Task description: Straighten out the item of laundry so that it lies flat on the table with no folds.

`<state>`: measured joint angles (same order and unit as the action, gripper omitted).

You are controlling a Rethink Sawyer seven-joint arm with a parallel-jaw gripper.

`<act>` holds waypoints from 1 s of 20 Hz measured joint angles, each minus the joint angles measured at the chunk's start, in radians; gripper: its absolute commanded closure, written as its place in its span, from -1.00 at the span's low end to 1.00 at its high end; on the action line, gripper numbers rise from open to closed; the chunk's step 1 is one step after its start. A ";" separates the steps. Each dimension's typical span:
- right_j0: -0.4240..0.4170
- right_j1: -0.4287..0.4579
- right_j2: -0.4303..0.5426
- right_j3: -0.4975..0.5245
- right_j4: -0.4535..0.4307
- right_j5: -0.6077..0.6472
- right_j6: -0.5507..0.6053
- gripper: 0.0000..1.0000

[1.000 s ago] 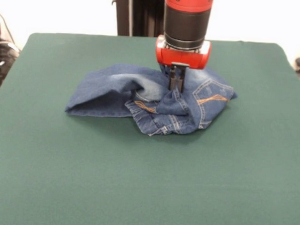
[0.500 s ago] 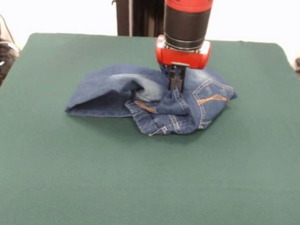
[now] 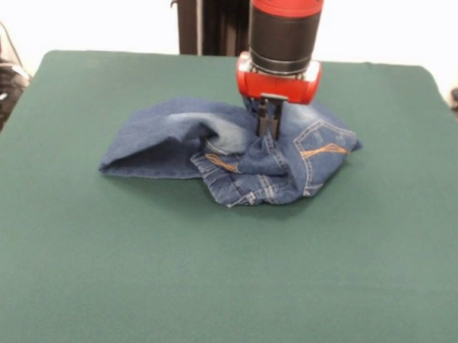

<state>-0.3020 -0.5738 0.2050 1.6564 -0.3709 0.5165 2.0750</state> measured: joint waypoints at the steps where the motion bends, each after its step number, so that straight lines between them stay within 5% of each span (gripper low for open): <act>1: 0.000 -0.003 0.000 0.000 0.003 0.006 0.000 1.00; 20: -0.002 -0.108 0.000 -0.001 0.050 0.207 0.000 1.00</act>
<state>-0.3040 -0.6819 0.2050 1.6550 -0.3209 0.7239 2.0750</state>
